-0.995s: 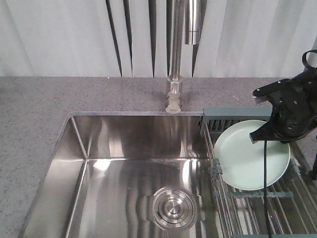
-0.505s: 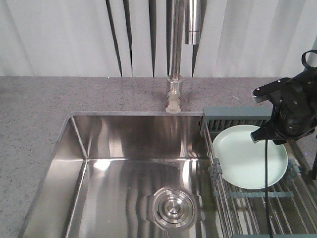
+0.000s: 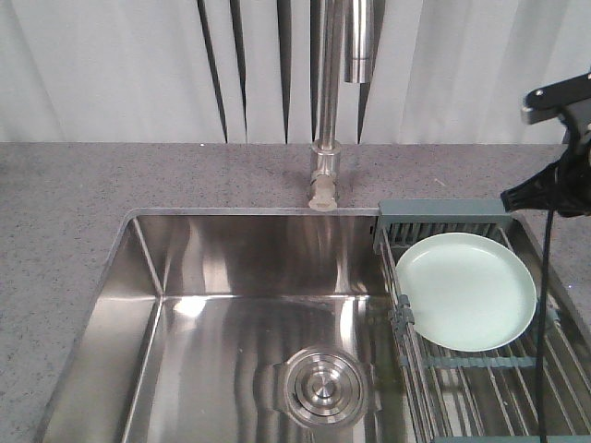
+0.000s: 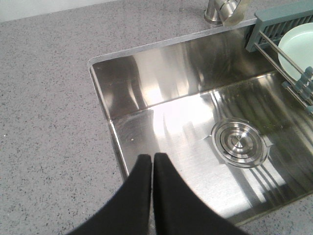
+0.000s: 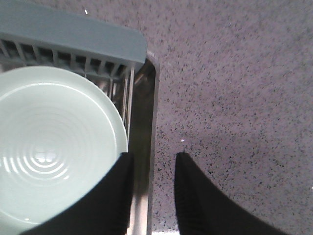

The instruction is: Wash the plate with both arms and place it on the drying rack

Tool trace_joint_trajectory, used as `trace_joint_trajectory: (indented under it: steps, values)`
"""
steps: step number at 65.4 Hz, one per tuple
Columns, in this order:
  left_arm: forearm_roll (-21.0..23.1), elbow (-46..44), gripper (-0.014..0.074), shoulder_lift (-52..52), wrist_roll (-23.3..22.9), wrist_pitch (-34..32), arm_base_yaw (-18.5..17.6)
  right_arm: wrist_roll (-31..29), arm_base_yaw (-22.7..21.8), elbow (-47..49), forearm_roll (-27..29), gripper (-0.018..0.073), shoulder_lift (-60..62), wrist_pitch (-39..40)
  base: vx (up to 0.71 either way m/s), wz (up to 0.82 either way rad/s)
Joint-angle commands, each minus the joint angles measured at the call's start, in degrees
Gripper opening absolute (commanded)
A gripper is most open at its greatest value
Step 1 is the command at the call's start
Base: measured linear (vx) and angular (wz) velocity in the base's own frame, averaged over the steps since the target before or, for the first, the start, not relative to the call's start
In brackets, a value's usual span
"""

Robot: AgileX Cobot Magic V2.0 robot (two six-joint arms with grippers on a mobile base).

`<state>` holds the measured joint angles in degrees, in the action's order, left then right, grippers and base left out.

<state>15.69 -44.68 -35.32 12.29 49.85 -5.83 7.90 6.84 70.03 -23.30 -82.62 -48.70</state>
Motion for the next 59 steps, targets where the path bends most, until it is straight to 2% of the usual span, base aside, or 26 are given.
trace_joint_trajectory:
  steps: [1,5,13,22,26,36,47,53,59]
  values:
    - [2.04,-1.35,-0.0006,-0.26,-0.64,-4.0,-0.15,-5.24,-0.26,1.74,5.43,0.0042,8.48,1.45,0.0,0.0]
    - [4.23,-1.35,-0.0006,-0.26,-0.64,-4.83,-0.15,-10.23,-0.26,1.74,10.94,-0.0019,12.76,1.01,0.0,0.0]
    - [9.58,-1.35,-0.0006,-0.37,0.5,-7.8,-0.15,-18.55,-0.26,1.64,20.72,-0.0011,20.28,-1.23,0.0,0.0]
    - [17.52,-1.35,-0.0006,-2.27,5.72,-13.8,-0.15,-23.76,-0.26,0.91,30.13,-0.0011,28.9,-4.24,0.0,0.0]
    - [21.31,-1.75,-0.0006,-4.42,8.21,-15.08,-0.15,-25.55,-0.26,0.2,32.68,-0.0011,33.09,-6.21,0.0,0.0]
    - [30.16,-5.86,-0.0006,-13.66,15.51,-16.35,-0.15,-25.91,-0.26,-1.49,33.96,-0.0011,40.81,-10.46,0.0,0.0]
    - [40.29,-15.46,-0.0006,-27.95,23.46,-15.76,-0.48,-25.91,-0.26,-3.35,33.91,-0.0011,45.86,-11.91,0.0,0.0]
    - [44.6,-21.98,-0.0006,-36.05,26.71,-13.31,-0.48,-25.91,-0.26,-3.9,33.91,-0.0011,46.87,-13.07,0.0,0.0]
    - [47.5,-28.56,-0.0006,-43.74,27.72,-11.48,-0.48,-25.91,-0.26,-3.9,33.91,-0.0011,47.18,-13.65,0.0,0.0]
